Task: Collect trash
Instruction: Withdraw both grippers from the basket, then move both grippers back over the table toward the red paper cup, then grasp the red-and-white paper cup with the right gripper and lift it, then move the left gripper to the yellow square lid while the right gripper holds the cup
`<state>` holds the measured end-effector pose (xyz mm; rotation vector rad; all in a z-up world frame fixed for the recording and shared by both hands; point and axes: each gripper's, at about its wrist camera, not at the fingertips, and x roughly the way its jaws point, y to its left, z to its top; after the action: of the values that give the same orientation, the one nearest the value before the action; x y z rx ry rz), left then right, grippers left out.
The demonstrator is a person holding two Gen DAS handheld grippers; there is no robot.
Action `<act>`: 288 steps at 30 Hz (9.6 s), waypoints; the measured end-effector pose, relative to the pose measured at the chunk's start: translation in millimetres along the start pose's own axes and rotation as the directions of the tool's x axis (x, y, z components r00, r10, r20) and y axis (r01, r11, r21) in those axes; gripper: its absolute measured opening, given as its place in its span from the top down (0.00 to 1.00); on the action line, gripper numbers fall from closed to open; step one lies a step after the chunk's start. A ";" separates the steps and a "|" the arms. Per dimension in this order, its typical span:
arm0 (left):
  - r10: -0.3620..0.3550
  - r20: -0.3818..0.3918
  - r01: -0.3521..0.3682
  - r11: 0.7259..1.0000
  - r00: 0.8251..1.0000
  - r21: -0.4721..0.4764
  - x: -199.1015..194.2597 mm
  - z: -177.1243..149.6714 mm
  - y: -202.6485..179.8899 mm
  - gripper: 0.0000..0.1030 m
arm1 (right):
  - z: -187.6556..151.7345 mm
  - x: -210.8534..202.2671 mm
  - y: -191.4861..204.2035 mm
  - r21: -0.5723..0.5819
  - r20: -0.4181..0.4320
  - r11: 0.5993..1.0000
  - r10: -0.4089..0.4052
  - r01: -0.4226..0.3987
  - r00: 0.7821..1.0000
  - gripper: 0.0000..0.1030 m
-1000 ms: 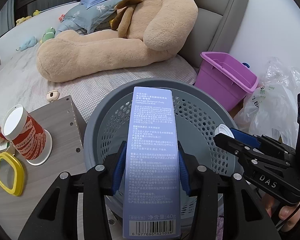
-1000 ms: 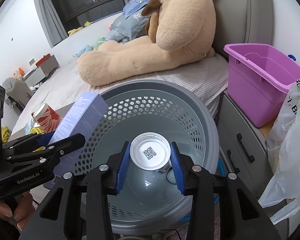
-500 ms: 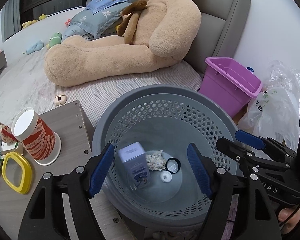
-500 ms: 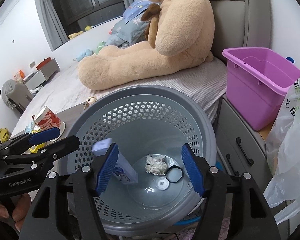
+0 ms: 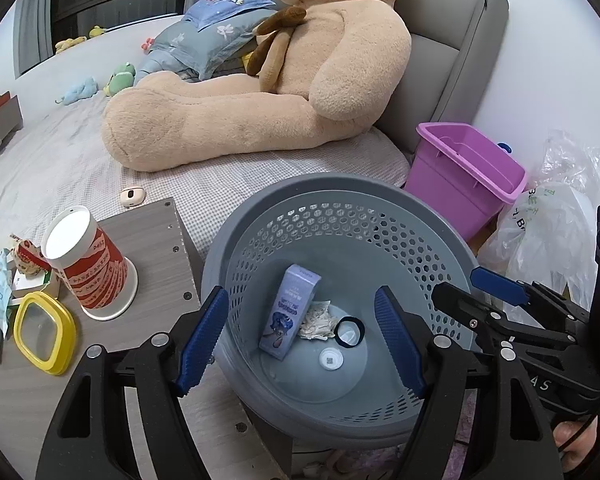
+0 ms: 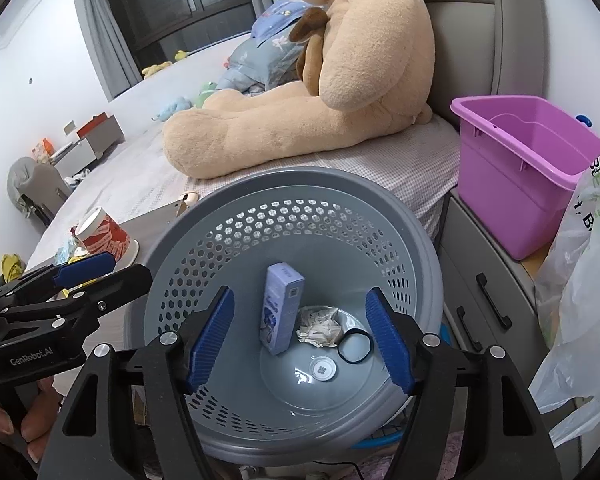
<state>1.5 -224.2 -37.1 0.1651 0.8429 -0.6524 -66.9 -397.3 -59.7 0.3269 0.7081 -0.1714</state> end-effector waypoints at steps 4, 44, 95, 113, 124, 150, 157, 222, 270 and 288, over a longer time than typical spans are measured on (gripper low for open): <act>0.004 0.008 -0.004 1.000 1.000 -0.014 -7.7 -3.1 3.9 0.30 | -0.3 -3.3 4.3 -0.006 0.004 1.000 0.005 -0.005 1.000 0.34; 0.250 0.094 -0.209 0.926 0.964 -0.314 -109.6 -66.1 158.8 0.30 | 2.8 6.4 155.4 -0.221 -0.021 0.965 0.142 -0.143 0.990 0.28; 0.388 0.037 -0.332 0.831 0.921 -0.446 -116.3 -83.4 256.5 0.30 | 23.3 74.3 241.9 -0.325 -0.075 0.924 0.188 -0.202 0.979 0.20; 0.394 0.015 -0.344 0.821 0.919 -0.456 -105.2 -80.9 262.7 0.30 | 29.9 92.7 251.6 -0.333 -0.081 0.920 0.192 -0.208 0.978 0.19; 0.389 0.006 -0.343 0.821 0.921 -0.457 -102.4 -81.8 262.2 0.30 | 28.2 105.1 258.0 -0.331 -0.077 0.924 0.176 -0.192 0.981 0.14; 0.375 -0.014 -0.337 0.815 0.927 -0.471 -108.8 -89.5 253.4 0.30 | 36.1 143.0 265.9 -0.312 -0.133 0.938 0.118 -0.154 0.984 0.42; 0.373 -0.012 -0.334 0.815 0.928 -0.474 -109.5 -90.0 252.5 0.30 | 35.7 133.8 264.4 -0.312 -0.110 0.937 0.128 -0.157 0.986 0.42; 0.384 -0.027 -0.360 0.836 0.923 -0.414 -68.5 -53.2 171.1 0.23 | 24.3 38.4 145.5 -0.226 -0.019 0.959 0.172 -0.172 0.985 0.42; 0.393 -0.180 -0.423 0.716 0.902 -0.556 5.3 -38.8 195.9 0.23 | 29.6 47.2 93.5 -0.110 -0.022 0.963 0.246 -0.247 0.969 0.42; 0.382 -0.159 -0.400 0.714 0.910 -0.575 5.5 -42.2 202.0 0.30 | 29.3 48.4 100.1 -0.124 -0.035 0.961 0.243 -0.246 0.969 0.42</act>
<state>97.6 -50.1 -92.4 -0.2242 0.9684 0.0434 13.6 -316.1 -47.2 0.2914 0.6879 0.1120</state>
